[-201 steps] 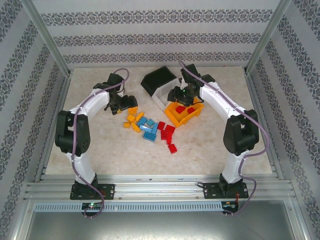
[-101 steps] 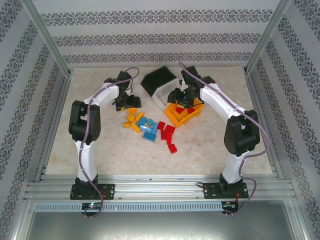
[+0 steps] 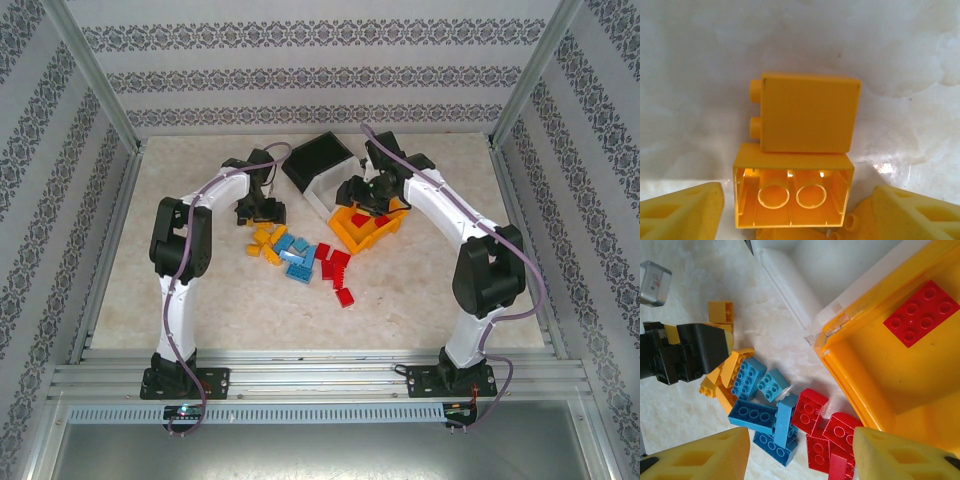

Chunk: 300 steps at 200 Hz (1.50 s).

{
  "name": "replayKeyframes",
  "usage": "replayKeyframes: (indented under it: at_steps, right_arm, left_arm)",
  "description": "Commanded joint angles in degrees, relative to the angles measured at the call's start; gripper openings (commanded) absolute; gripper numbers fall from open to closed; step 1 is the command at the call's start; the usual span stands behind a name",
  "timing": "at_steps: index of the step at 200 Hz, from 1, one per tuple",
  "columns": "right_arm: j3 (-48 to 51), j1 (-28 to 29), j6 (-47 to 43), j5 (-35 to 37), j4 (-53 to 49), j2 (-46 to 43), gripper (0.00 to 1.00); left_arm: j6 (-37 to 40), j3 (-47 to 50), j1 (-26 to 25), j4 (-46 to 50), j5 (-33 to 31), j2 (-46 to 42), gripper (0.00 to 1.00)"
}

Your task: Sort the legos into containers by color

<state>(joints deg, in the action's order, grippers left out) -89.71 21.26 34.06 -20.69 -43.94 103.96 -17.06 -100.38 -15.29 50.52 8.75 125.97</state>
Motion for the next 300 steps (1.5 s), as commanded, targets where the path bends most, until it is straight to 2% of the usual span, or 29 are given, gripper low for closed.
replayKeyframes:
  at_steps: [1, 72, 131, 178, 228, 255, 300]
  right_arm:
    - [1.9, 0.2, -0.5, -0.8, 1.7, -1.4, 0.57]
    - [4.2, 0.8, 1.1, 0.4, 5.0, -2.6, 0.56]
    - [13.1, 3.3, 1.8, 3.6, 13.4, -7.2, 0.56]
    - [24.7, 6.0, 2.2, 7.3, 21.4, -15.2, 0.56]
    - [36.5, 9.9, 3.6, 12.5, 22.3, -27.9, 0.57]
    - [44.4, 11.1, 5.9, 14.0, 22.3, -35.9, 0.57]
    - [56.6, 11.0, 6.6, 15.2, 23.3, -48.5, 0.58]
  left_arm:
    - [1.5, -2.2, -0.5, 2.7, -1.1, 1.4, 0.73]
    - [1.5, -2.0, -0.5, 2.1, -0.4, 1.8, 0.55]
    - [0.8, 5.7, -0.3, -5.7, -0.1, -4.3, 0.39]
    - [-1.1, 19.7, 1.1, -17.9, 1.8, -15.5, 0.39]
    - [-2.7, 25.2, 1.6, -23.5, 3.0, -25.2, 0.39]
    - [-7.5, 24.5, 1.5, -26.6, 8.6, -26.0, 0.39]
    - [-22.0, 22.5, -0.5, -38.9, 17.6, -20.9, 0.39]
